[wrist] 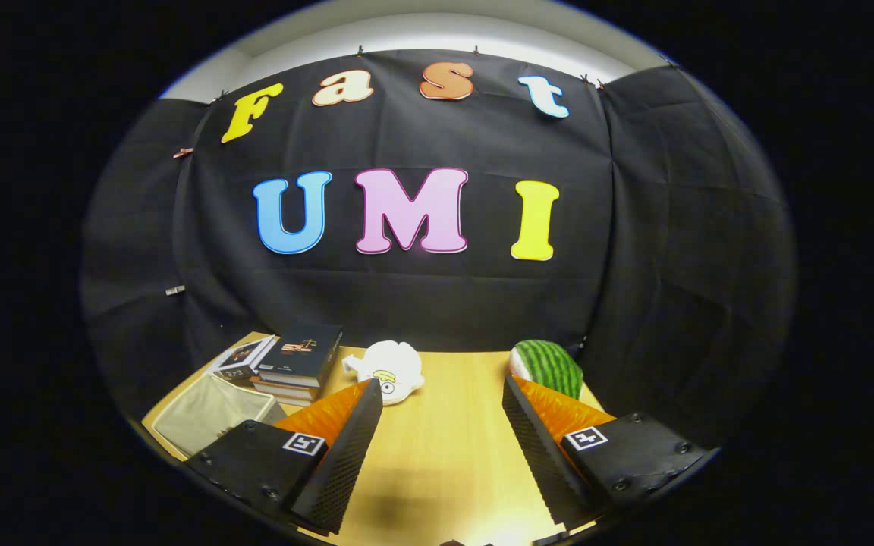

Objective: Open the storage box then place both shoes into the box .Put the left shoe in first, then the right shoe, with the right side of both shoes facing outward in a uniform manner.

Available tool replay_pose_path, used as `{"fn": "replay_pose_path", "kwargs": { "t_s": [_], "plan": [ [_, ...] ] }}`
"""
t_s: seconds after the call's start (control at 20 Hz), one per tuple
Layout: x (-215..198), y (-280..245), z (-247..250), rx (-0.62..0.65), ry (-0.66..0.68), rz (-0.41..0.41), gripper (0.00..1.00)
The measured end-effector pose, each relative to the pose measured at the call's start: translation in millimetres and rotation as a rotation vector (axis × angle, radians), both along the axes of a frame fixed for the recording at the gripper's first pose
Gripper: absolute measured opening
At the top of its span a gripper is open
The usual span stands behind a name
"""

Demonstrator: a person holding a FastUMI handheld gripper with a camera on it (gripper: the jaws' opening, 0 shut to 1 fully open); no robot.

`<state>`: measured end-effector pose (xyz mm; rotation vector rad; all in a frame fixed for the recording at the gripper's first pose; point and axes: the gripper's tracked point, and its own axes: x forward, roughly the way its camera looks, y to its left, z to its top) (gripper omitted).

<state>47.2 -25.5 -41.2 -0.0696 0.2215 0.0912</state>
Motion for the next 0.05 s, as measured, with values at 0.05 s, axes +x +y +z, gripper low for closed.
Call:
{"fn": "replay_pose_path", "kwargs": {
  "t_s": [0.05],
  "plan": [
    [-0.6,-4.2,0.4,-0.014,-0.006,0.002,0.98]
  ]
}}
